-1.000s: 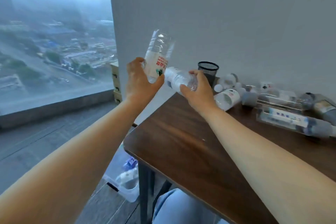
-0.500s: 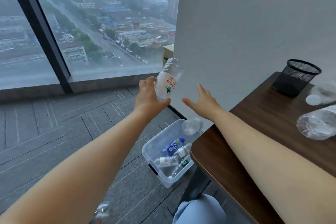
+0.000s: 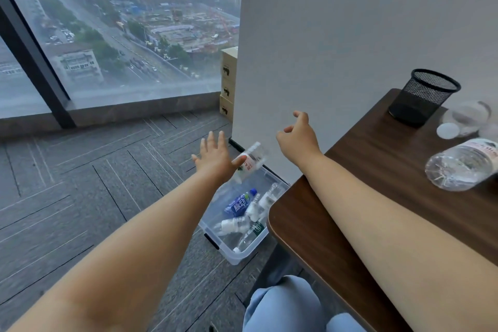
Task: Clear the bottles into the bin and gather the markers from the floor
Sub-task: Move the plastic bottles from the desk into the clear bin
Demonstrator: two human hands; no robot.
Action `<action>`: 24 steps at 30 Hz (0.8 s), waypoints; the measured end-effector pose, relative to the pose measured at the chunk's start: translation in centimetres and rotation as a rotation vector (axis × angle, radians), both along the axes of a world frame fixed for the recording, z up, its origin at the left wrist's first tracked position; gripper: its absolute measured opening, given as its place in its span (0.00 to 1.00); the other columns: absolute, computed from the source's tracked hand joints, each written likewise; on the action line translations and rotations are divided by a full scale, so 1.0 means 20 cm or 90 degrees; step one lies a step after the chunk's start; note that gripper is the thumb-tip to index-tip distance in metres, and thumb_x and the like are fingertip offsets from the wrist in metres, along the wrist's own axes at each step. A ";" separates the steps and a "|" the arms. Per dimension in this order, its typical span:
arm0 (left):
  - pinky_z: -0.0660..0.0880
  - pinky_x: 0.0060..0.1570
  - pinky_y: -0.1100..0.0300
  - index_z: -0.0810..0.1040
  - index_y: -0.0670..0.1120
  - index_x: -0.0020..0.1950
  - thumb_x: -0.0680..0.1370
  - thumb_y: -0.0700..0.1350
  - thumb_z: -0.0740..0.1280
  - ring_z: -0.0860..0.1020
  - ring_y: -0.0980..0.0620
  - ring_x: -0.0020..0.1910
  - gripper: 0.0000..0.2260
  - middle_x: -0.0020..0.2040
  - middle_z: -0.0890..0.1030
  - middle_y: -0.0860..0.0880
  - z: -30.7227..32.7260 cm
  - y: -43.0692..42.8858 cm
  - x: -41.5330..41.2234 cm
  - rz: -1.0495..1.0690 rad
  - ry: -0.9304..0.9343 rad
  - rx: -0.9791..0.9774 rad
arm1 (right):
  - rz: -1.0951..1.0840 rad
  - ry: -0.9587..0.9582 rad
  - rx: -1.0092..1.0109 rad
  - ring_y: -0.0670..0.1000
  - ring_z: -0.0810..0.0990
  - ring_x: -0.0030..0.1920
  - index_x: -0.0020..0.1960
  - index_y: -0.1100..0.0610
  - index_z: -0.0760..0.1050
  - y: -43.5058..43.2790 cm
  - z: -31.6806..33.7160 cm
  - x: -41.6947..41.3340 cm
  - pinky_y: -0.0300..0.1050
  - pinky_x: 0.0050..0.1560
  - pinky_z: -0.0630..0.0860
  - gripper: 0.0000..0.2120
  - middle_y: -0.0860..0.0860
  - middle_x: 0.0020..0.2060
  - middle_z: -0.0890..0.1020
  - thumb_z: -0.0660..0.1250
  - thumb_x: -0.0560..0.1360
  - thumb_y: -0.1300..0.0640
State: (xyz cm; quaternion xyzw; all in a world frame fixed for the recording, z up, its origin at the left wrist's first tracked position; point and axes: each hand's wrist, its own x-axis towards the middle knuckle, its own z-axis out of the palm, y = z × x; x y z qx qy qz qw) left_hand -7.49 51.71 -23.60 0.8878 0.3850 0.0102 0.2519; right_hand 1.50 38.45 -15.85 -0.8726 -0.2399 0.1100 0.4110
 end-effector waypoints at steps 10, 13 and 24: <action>0.76 0.53 0.51 0.75 0.46 0.60 0.79 0.45 0.57 0.77 0.47 0.55 0.13 0.57 0.80 0.47 0.28 -0.03 -0.09 -0.020 -0.205 0.080 | 0.000 -0.051 0.060 0.50 0.73 0.46 0.65 0.60 0.67 -0.02 0.02 -0.02 0.35 0.37 0.67 0.17 0.52 0.45 0.75 0.60 0.76 0.62; 0.75 0.45 0.55 0.77 0.46 0.57 0.79 0.44 0.57 0.77 0.48 0.48 0.12 0.53 0.81 0.47 0.37 -0.09 -0.10 -0.026 -0.237 0.104 | 0.001 -0.081 0.100 0.50 0.75 0.45 0.62 0.60 0.69 -0.05 0.05 -0.03 0.29 0.35 0.65 0.14 0.56 0.47 0.79 0.60 0.76 0.62; 0.73 0.43 0.58 0.79 0.47 0.54 0.79 0.45 0.57 0.76 0.51 0.43 0.11 0.48 0.82 0.48 0.65 -0.58 0.12 -0.128 -0.368 0.119 | -0.066 -0.110 0.175 0.51 0.79 0.46 0.55 0.55 0.70 -0.57 0.25 0.07 0.36 0.37 0.71 0.10 0.57 0.46 0.82 0.60 0.75 0.62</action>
